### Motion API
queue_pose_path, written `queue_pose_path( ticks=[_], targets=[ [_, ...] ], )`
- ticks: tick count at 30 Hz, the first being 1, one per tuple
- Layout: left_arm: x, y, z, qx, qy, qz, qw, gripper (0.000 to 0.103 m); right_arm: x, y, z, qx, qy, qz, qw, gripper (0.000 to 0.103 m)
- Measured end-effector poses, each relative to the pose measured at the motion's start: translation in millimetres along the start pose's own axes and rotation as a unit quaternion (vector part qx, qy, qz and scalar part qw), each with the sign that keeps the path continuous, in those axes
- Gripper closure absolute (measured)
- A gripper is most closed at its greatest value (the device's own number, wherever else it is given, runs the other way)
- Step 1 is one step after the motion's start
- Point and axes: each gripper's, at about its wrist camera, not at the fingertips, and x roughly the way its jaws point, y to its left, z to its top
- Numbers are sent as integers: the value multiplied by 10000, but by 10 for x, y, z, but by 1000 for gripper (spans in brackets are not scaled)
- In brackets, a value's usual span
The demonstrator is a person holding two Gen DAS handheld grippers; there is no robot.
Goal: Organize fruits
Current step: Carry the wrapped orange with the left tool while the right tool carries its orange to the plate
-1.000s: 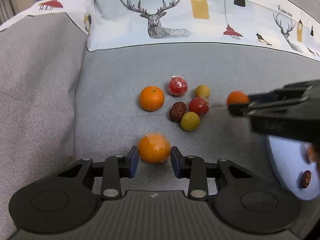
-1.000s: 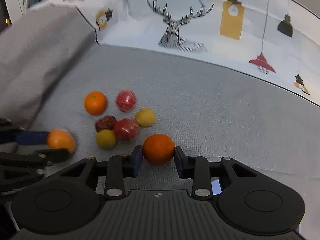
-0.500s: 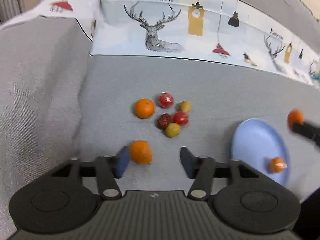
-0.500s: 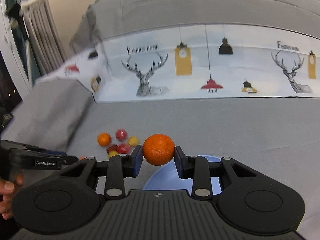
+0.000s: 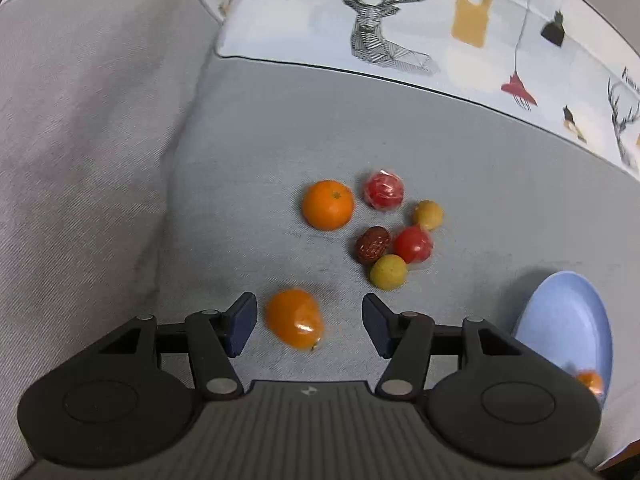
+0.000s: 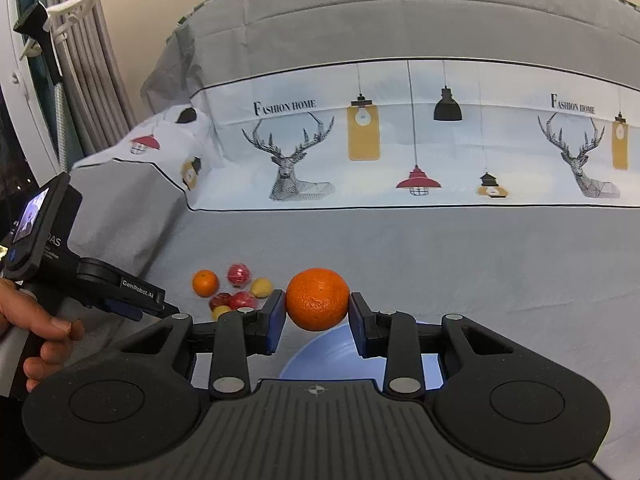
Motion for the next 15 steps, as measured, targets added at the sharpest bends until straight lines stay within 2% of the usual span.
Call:
queue_pose_path(
  ticks=[7, 11, 12, 15],
  targets=[
    [234, -148, -19, 332, 264, 434, 9982, 45, 116, -156, -29, 31, 308, -263, 9992, 67],
    [259, -164, -39, 420, 273, 577, 9971, 56, 123, -174, -48, 6, 358, -325, 9988, 67],
    [263, -163, -43, 434, 276, 621, 9967, 63, 120, -165, -56, -22, 362, -350, 9987, 67],
    [240, -160, -45, 372, 219, 601, 9973, 64, 124, -135, -75, -115, 354, -478, 9982, 67]
  ],
)
